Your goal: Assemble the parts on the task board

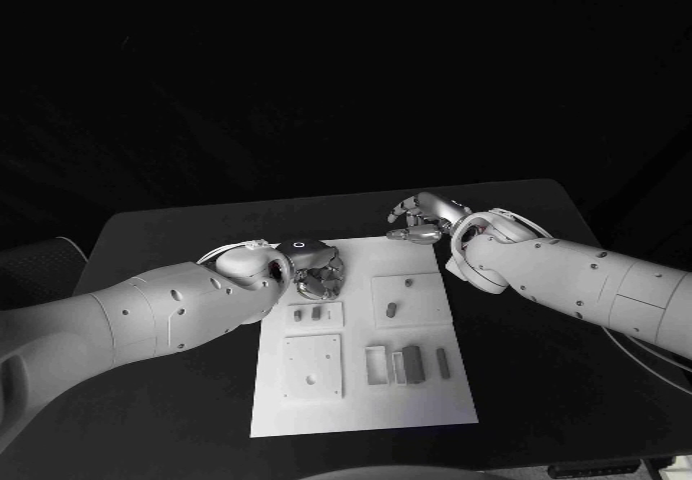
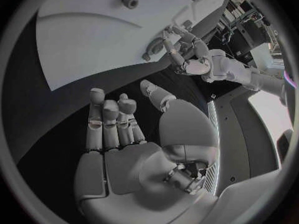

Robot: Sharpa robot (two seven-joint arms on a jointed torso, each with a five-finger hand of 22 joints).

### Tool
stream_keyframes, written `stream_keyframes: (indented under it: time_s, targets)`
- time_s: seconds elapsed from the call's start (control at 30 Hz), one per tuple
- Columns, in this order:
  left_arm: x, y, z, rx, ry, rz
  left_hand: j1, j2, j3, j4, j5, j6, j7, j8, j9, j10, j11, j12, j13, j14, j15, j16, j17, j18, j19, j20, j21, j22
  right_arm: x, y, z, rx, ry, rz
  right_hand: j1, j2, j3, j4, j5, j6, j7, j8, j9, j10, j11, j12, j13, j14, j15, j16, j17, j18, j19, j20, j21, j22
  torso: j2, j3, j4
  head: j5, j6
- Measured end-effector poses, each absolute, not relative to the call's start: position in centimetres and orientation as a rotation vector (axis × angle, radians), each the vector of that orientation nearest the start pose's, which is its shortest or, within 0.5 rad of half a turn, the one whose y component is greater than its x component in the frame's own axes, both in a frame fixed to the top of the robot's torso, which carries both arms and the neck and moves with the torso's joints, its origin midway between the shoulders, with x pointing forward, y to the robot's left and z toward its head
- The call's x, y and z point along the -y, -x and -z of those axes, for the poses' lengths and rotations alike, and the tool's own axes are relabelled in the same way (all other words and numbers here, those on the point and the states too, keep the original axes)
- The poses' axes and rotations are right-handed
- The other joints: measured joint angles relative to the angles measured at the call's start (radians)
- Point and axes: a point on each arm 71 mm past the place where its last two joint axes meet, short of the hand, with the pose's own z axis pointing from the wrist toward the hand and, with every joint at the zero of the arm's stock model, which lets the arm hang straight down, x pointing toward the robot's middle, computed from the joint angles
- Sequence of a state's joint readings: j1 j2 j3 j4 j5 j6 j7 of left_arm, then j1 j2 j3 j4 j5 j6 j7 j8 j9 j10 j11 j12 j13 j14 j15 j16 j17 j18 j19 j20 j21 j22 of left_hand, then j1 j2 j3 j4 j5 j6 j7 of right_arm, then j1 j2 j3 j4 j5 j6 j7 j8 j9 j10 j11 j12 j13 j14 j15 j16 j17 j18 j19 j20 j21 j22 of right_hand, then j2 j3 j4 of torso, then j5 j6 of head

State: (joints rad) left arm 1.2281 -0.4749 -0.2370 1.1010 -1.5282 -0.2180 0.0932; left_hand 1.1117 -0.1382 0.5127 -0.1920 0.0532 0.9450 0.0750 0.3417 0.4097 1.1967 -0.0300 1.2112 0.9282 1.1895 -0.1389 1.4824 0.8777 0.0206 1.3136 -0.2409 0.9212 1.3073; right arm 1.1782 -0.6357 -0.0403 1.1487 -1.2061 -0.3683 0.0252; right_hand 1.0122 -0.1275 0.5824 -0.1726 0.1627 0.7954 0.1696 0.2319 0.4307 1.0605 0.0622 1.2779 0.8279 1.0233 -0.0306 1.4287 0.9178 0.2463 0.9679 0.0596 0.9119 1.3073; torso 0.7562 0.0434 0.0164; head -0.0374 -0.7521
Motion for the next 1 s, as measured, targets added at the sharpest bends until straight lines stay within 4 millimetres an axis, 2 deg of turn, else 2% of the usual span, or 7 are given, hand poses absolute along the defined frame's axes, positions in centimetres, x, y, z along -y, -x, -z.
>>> stream_keyframes:
  time_s: [0.13,0.47,0.67,0.9,1.0]
  targets:
    - [-12.18,-52.18,25.83,-1.795,-0.539,0.64,0.0,0.0,0.0,0.0,0.0,0.0,0.0,0.0,0.0,0.0,0.0,0.0,-0.001,0.004,0.004,0.0,0.0,0.0,0.004,0.004,0.0,0.0,20.59,-54.51,21.47,-1.657,-0.103,-0.689,0.0,0.0,0.0,0.0,0.0,0.0,0.0,0.0,0.0,0.0,0.0,0.0,0.0,0.002,-0.002,0.0,0.0,0.0,0.0,0.0,0.0,0.0,0.0,0.0001,-0.0001,-0.001,0.001]
    - [-12.29,-52.24,25.85,-1.797,-0.536,0.635,0.007,0.007,0.003,0.003,0.0,0.0,0.0,0.0,0.0,0.0,0.0,0.0,-0.001,0.003,0.004,0.0,0.006,0.0,0.003,0.004,0.0,0.001,20.6,-54.53,21.47,-1.657,-0.103,-0.689,0.0,0.0,0.0,0.0,0.0,0.0,0.0,0.0,0.0,-0.002,0.002,0.0,0.0,0.004,-0.001,0.0,0.0,-0.005,0.0,0.0,0.0,0.0,0.0,0.0003,-0.0001,0.007,-0.001]
    - [-12.32,-52.26,25.86,-1.798,-0.535,0.633,0.007,0.007,0.003,0.003,0.0,0.007,-0.006,0.0,0.002,0.0,0.0,0.0,-0.001,0.004,0.003,-0.004,0.006,0.0,0.003,0.004,0.0,0.001,20.55,-54.53,21.47,-1.657,-0.103,-0.69,0.0,0.0,0.0,0.0,0.0,0.0,0.0,0.0,0.0,-0.002,0.002,0.0,0.0,0.003,-0.001,0.0,0.0,0.003,0.0,0.0,0.0,0.0,0.0,0.0007,0.0001,0.008,-0.001]
    - [-12.38,-52.26,25.86,-1.798,-0.534,0.633,0.018,0.018,0.003,0.003,0.0,0.025,-0.018,0.012,0.008,0.001,-0.001,0.0,-0.001,0.006,0.001,-0.004,0.011,0.0,0.003,0.004,0.0,0.001,20.6,-54.54,21.47,-1.657,-0.103,-0.689,0.0,0.0,0.0,0.0,0.0,0.0,0.0,0.0,0.0,-0.002,0.002,0.0,0.0,0.003,-0.001,0.0,0.0,0.007,0.0,0.0,0.0,0.0,0.0,0.0007,-0.0001,0.009,-0.001]
    - [-12.37,-52.23,25.85,-1.796,-0.534,0.635,0.015,0.026,0.003,0.003,0.0,0.031,-0.012,0.013,0.009,0.002,-0.002,0.0,-0.001,0.006,0.001,-0.004,0.015,0.0,0.003,0.004,0.004,0.0,20.6,-54.54,21.47,-1.657,-0.103,-0.689,0.0,0.0,0.0,0.0,0.0,0.0,-0.001,0.0,0.0,-0.002,0.002,0.0,0.0,0.003,-0.001,0.0,0.0,0.007,0.0,0.0,0.0,0.0,0.0,0.0007,-0.0005,0.009,-0.001]
